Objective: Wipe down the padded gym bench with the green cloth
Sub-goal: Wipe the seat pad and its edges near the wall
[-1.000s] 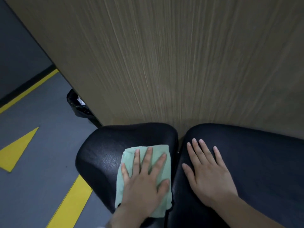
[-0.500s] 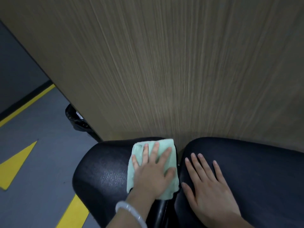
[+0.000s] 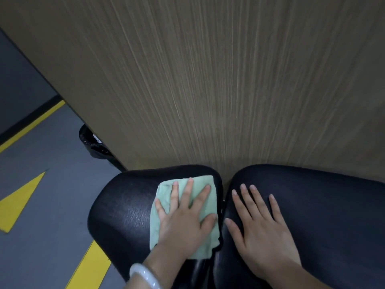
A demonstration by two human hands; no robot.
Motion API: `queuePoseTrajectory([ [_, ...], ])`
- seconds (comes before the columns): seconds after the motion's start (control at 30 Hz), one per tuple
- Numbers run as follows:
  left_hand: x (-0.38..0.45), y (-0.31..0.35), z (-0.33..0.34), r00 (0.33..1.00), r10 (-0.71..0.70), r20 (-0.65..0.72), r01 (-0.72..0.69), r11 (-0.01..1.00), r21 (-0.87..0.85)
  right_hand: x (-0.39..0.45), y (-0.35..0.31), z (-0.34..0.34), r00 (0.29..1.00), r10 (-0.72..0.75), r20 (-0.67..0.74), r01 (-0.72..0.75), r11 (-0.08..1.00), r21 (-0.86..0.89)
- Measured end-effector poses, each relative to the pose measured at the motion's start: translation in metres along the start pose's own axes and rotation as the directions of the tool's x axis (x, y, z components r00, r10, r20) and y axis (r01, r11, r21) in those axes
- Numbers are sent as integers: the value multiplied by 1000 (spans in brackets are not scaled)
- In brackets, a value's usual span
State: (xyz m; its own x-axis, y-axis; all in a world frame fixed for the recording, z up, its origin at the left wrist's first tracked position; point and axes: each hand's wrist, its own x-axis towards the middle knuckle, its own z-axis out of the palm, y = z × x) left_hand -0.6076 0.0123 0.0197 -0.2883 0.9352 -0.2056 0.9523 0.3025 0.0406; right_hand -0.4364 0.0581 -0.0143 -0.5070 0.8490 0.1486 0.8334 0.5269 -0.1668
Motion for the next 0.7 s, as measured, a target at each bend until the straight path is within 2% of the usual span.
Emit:
queuePoseTrajectory([
  [0.23, 25, 7, -1, 1000, -12, -9, 11, 999, -46, 4, -2, -3, 999, 37, 30, -37, 999, -2],
  [0.4, -34, -4, 25, 987, 33, -159, -22, 997, 69, 4, -2, -6, 997, 48, 52, -47, 999, -13],
  [0.5, -49, -10, 35, 984, 38, -174, -21, 995, 98, 3, -3, -4, 998, 43, 42, -43, 999, -12],
  [0.7, -25, -8, 31, 978, 29, -205, -1, 991, 135, 3, -2, -1, 999, 43, 28, -43, 999, 16],
])
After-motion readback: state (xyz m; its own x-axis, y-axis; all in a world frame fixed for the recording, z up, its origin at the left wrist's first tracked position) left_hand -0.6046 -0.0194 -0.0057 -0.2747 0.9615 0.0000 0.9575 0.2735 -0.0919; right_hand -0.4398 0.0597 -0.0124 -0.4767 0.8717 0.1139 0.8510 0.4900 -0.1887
